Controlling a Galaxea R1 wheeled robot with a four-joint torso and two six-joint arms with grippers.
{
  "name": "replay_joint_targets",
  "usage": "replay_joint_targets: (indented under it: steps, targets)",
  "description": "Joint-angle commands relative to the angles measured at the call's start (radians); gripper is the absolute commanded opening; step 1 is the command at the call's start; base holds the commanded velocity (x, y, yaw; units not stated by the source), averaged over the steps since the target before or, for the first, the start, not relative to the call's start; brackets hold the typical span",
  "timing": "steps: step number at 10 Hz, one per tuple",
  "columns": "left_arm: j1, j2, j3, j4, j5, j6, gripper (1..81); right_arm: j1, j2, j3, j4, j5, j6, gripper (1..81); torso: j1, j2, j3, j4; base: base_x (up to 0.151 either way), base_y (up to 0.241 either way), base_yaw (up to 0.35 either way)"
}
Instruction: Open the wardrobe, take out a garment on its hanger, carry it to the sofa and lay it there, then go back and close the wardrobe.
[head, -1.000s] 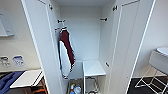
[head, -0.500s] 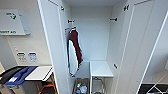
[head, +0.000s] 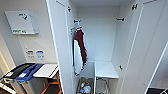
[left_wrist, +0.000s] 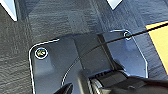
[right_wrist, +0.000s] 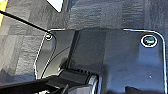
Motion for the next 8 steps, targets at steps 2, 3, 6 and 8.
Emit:
replay_joint_targets:
  steps: [2, 3, 6, 8]
  targets:
    - [-0.065, -0.005, 0.008, -0.005, 0.044, 0.004, 81.1, 0.049, 0.002, -0.001, 0.004, -0.042, -0.001, 81.1, 0.001, 0.0, 0.0, 0.0, 0.0, 0.0, 0.0]
    - [-0.062, -0.004, 0.008, -0.008, 0.044, 0.002, 81.1, 0.049, 0.002, -0.001, 0.004, -0.042, -0.001, 81.1, 0.001, 0.0, 0.0, 0.0, 0.0, 0.0, 0.0]
    - [-0.059, -0.005, -0.003, -0.044, 0.044, -0.031, 81.1, 0.054, 0.003, -0.001, 0.003, -0.042, -0.003, 81.1, 0.001, 0.0, 0.0, 0.0, 0.0, 0.0, 0.0]
    - [-0.025, 0.005, -0.024, -0.17, 0.025, -0.052, 81.1, 0.058, 0.005, -0.001, 0.003, -0.043, -0.003, 81.1, 0.001, 0.0, 0.0, 0.0, 0.0, 0.0, 0.0]
